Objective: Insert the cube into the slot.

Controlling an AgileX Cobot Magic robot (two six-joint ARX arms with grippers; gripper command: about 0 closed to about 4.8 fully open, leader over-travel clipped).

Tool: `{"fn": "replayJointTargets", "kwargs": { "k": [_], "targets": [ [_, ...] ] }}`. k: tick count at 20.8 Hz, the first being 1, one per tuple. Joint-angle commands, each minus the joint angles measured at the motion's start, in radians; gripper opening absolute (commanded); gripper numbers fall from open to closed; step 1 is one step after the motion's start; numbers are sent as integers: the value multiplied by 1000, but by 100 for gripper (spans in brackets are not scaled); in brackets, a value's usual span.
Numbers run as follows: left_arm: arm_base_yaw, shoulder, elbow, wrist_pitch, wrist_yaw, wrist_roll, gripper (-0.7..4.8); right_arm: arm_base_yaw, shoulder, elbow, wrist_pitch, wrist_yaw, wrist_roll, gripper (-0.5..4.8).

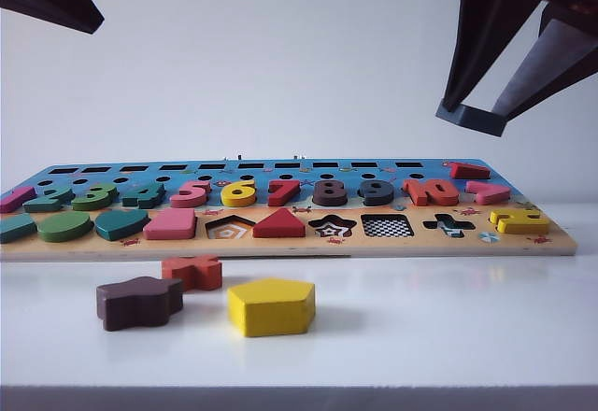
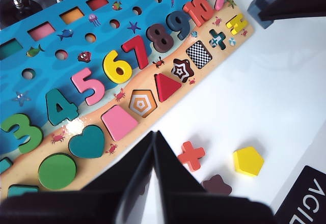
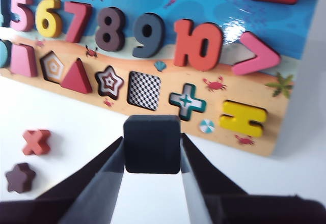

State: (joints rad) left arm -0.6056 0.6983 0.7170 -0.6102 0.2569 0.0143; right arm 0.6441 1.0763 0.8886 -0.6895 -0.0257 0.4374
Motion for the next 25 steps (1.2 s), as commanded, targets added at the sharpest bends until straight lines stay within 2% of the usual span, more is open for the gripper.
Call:
{"fn": "replayJointTargets", "kwargs": {
  "k": [1, 10, 25],
  "targets": [
    [-1, -1, 3, 14, 5, 3, 17, 3, 15, -2, 87, -3, 46, -6],
    [-1, -1, 3, 14, 5, 3, 17, 11, 97, -2, 136, 1, 105, -8],
    [-1, -1, 3, 14, 5, 3, 17, 53, 259, -2, 221, 29, 120, -8]
  ]
}}
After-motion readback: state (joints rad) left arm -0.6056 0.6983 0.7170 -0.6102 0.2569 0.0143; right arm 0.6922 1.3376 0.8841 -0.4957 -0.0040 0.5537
